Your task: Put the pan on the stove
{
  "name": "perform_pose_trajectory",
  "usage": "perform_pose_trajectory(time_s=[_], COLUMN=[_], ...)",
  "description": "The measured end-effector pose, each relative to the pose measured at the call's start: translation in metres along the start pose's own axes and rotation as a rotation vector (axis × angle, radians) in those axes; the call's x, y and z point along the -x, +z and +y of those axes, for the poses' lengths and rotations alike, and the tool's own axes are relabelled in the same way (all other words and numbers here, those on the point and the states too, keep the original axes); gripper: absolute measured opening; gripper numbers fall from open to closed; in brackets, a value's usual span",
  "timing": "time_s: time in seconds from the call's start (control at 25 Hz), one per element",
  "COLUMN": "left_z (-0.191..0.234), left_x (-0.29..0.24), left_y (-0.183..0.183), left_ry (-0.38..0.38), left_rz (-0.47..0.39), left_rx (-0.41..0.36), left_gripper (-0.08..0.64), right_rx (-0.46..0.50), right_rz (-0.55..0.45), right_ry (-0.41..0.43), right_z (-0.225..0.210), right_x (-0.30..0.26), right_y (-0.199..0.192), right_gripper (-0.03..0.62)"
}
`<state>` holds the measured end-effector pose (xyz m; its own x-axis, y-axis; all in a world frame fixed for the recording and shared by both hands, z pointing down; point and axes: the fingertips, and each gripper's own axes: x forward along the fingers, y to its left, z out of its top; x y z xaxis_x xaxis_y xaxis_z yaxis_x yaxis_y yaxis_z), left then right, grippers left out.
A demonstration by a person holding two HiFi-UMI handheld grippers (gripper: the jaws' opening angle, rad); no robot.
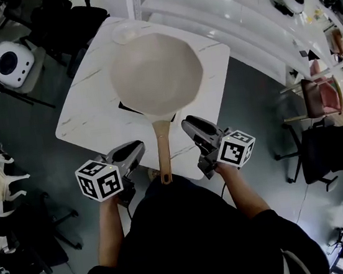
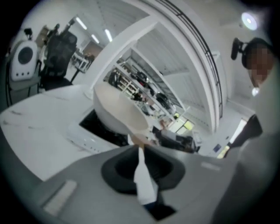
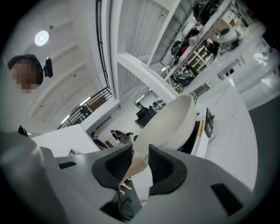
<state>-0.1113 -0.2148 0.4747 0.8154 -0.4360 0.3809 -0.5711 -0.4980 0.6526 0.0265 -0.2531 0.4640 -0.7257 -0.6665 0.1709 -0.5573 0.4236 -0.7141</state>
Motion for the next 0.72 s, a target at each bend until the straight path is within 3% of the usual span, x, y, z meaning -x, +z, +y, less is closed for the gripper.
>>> perform_pose_trajectory(time_s=[0.2,0.48,0.72], left_z=[-0.011,-0.043,-0.063], left_x=[0.015,0.024,0.029], left_y=[0.043,0.091,0.118], left_ry=[0.148,0.307,0.396], left_rz=[-0.158,-0.354,-0.45], left_rx=[-0.208,-0.434,-0.54], left_gripper=[0.009,0.008,0.008], right_rx=[0.228,0.519,0.689], right_rz=[-0.062,-0.184,-0.271], right_ry=[-0.072,-0.183,-0.243], right_z=[0.024,0.061,0.086], right_x=[0.006,0.015,0.02], right_y=[0.026,0.072,0.097], right_gripper=[0.043,0.026,0.025])
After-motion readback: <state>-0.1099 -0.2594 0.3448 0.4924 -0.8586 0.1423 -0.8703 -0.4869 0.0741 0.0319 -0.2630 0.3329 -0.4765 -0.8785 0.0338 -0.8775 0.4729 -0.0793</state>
